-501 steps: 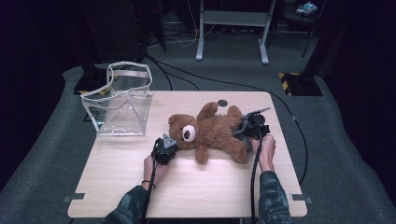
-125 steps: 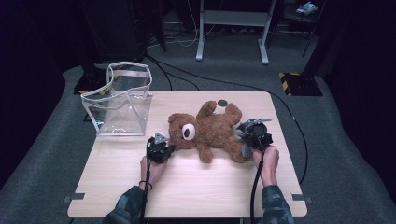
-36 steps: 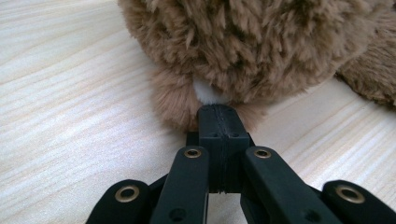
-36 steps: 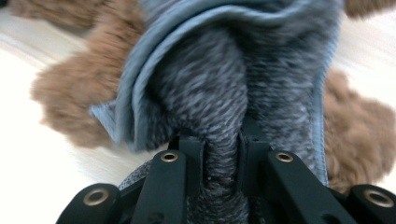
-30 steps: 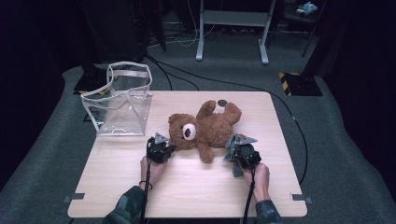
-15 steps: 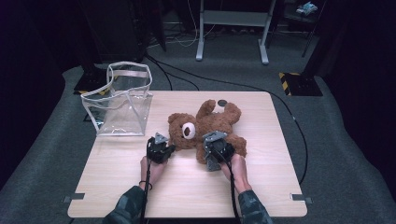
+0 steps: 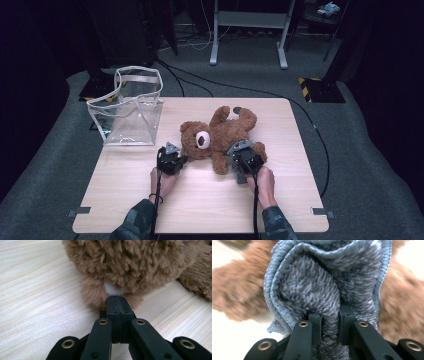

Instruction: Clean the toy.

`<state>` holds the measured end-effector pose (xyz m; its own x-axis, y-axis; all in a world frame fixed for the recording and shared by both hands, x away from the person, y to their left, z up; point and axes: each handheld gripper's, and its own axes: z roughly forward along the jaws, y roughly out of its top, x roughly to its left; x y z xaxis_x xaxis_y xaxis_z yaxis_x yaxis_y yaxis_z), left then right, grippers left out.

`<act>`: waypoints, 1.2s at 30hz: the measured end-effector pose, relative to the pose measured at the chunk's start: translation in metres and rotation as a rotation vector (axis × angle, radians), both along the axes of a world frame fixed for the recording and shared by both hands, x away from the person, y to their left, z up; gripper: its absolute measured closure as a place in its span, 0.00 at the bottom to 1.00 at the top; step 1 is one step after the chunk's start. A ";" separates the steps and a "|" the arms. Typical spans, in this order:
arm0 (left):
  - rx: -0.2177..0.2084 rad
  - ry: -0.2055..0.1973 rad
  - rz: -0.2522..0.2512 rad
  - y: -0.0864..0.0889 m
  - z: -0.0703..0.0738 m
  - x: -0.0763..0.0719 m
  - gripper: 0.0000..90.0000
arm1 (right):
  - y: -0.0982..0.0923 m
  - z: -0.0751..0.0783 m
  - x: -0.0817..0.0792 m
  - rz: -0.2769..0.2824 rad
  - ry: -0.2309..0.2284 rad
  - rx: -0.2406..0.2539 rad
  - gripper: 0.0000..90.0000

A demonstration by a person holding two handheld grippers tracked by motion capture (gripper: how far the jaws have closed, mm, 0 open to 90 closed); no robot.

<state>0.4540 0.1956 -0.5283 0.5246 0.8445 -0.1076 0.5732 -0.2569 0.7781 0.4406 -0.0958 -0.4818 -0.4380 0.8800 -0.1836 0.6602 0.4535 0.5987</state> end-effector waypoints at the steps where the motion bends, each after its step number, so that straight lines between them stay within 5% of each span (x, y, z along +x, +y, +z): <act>1: -0.001 -0.001 0.000 0.000 0.000 0.000 1.00 | -0.003 0.002 -0.001 0.009 -0.013 0.012 0.85; 3: 0.004 0.001 -0.002 0.000 0.000 0.000 1.00 | 0.004 0.013 -0.007 0.073 -0.042 0.074 0.85; 12: 0.004 0.001 -0.006 -0.001 0.000 0.000 1.00 | 0.040 0.010 0.014 0.155 -0.034 0.076 0.85; 22: 0.005 0.003 -0.007 0.000 0.000 0.000 1.00 | 0.049 -0.001 -0.001 0.311 0.109 0.105 0.85; 25: 0.005 0.003 -0.007 0.000 0.000 0.000 1.00 | 0.044 0.004 -0.007 0.295 0.113 0.089 0.85; 30: 0.006 0.003 -0.007 0.000 0.000 0.000 1.00 | 0.041 0.034 0.008 0.218 0.001 0.178 0.85; 33: 0.006 0.003 -0.008 0.000 0.000 0.000 1.00 | 0.052 0.035 0.018 0.173 -0.031 0.194 0.85; 36: 0.004 0.001 -0.006 0.000 0.000 0.000 1.00 | 0.065 0.025 0.025 0.169 -0.012 0.205 0.85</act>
<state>0.4538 0.1954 -0.5281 0.5296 0.8417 -0.1050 0.5727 -0.2635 0.7763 0.4657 -0.0310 -0.4572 -0.5804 0.8142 -0.0153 0.5777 0.4249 0.6969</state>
